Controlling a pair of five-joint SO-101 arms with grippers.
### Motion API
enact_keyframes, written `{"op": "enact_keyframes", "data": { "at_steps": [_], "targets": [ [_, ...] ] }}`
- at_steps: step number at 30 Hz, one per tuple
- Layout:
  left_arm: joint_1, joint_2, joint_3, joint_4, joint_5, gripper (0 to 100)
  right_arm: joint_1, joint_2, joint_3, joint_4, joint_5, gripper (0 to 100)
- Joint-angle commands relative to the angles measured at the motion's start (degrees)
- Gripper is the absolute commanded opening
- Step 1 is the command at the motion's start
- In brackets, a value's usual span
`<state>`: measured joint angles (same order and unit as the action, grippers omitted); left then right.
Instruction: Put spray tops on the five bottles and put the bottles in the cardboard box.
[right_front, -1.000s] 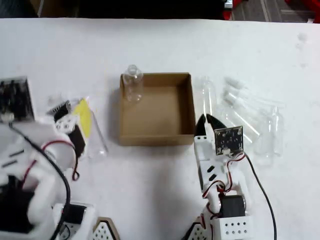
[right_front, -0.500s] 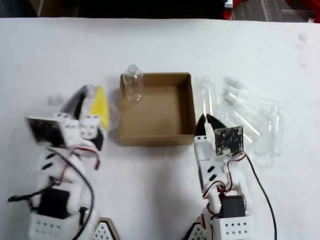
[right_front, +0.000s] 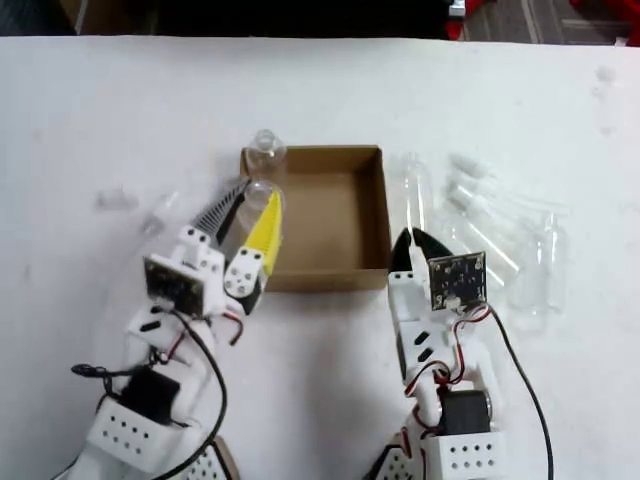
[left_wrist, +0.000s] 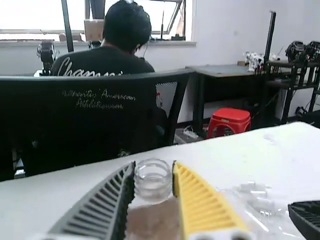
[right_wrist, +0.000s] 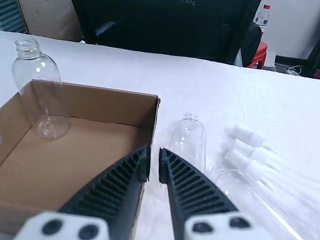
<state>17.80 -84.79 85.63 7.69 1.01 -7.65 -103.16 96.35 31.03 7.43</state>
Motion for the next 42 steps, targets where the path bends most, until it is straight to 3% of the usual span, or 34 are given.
{"op": "enact_keyframes", "data": {
  "at_steps": [1, 7, 12, 17, 42],
  "targets": [
    [0.84, 5.32, -0.97, -4.04, 5.19, 3, 0.04, -0.13, 0.53, -0.92, 0.7, 1.8],
    [0.75, 13.76, -0.62, -8.79, 6.95, 3, 0.04, -0.13, 0.53, -0.84, 0.7, 1.8],
    [-3.47, 21.05, -0.53, -14.24, 7.38, 3, -0.04, -0.13, 0.53, -0.57, 0.7, 1.8],
    [-4.53, 25.71, -0.26, -14.95, 7.38, 3, -0.04, -0.13, 0.53, -0.13, 0.7, 1.8],
    [-3.03, 26.68, 3.6, -18.11, 6.95, 3, -0.04, -0.13, 0.53, -0.04, 0.7, 1.8]
  ]
}}
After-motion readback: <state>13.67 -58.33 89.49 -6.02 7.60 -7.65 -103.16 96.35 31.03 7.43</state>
